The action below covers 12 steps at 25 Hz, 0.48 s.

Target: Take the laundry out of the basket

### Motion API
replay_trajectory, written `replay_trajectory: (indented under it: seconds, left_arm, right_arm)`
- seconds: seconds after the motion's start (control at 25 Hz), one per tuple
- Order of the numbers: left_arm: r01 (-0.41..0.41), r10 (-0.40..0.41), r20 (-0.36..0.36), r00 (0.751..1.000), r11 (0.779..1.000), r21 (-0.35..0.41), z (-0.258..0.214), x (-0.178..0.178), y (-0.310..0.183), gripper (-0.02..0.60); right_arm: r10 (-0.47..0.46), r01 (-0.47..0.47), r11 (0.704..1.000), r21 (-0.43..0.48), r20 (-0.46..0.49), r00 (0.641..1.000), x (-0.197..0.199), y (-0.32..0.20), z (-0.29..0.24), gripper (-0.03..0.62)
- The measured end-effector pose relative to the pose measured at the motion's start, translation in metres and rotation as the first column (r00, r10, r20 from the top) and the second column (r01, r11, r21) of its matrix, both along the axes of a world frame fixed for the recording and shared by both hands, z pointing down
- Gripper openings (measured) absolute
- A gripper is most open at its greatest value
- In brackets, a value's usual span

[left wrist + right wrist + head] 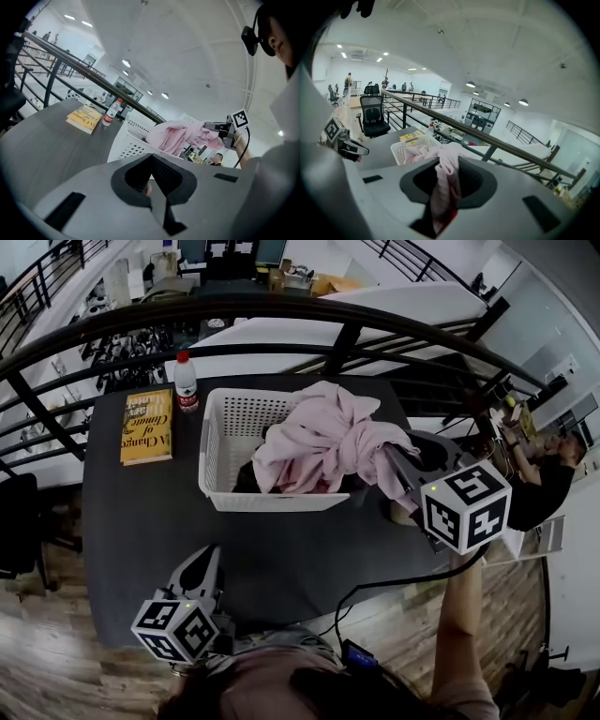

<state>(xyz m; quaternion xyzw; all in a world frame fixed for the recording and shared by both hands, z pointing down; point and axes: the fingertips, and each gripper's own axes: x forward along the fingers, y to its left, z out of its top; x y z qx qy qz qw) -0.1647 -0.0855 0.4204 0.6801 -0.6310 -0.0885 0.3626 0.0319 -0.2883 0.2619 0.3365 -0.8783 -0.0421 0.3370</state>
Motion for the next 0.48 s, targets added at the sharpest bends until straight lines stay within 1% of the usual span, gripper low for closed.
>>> replay_trajectory:
  seconds: [0.24,0.4,0.48]
  left_arm:
    - [-0.015,0.015,0.010,1.000,1.000,0.014,-0.006,0.033,-0.005,-0.003]
    - [-0.043,0.043,0.019,0.999,0.999,0.024,-0.023,0.074,-0.008,-0.002]
    - [-0.057,0.056,0.022,0.998,0.998,0.029,-0.025,0.089,-0.012,-0.003]
  right_arm:
    - [0.032,-0.033,0.999,0.034,0.045,0.998,0.050,0.001,-0.025,0.097]
    - [0.057,-0.060,0.997,0.042,0.069,0.996,0.098,0.005,-0.045,0.098]
    - [0.067,-0.070,0.997,0.039,0.084,0.994,0.115,0.005,-0.048,0.097]
